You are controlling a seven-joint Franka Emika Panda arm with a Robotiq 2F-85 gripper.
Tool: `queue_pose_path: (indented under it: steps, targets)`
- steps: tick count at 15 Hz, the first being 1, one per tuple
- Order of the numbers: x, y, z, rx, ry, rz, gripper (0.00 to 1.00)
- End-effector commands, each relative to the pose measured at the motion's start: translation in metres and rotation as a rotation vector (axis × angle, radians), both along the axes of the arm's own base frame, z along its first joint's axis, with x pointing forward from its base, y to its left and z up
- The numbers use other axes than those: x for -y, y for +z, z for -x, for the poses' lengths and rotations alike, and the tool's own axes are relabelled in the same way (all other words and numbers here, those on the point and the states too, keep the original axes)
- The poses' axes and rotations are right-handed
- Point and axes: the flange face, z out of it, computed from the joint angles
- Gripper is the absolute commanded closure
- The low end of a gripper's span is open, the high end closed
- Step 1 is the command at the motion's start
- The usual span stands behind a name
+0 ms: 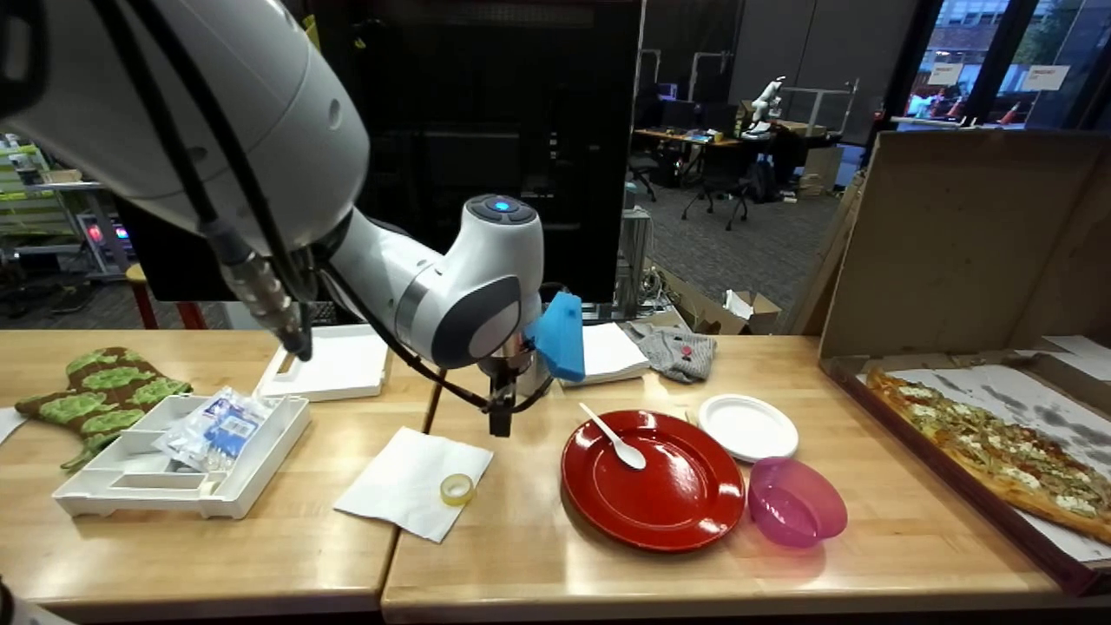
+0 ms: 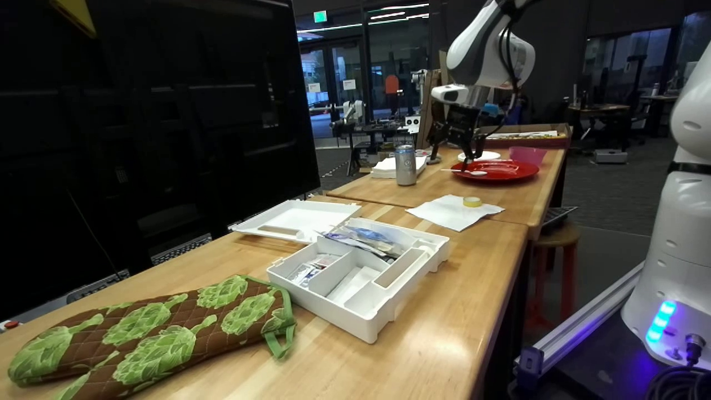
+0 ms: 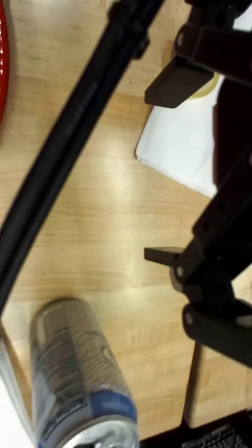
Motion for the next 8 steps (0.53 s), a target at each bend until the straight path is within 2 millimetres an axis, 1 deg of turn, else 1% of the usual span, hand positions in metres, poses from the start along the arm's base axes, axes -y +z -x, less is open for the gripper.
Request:
queue_pose_path:
  steps: [1,5,8]
  targets:
    - [-0.014,0.015,0.038,-0.017,0.145,0.111,0.00]
    - [-0.040,0.011,0.065,-0.085,0.314,0.197,0.00]
    - [-0.059,0.002,0.076,-0.096,0.452,0.270,0.00]
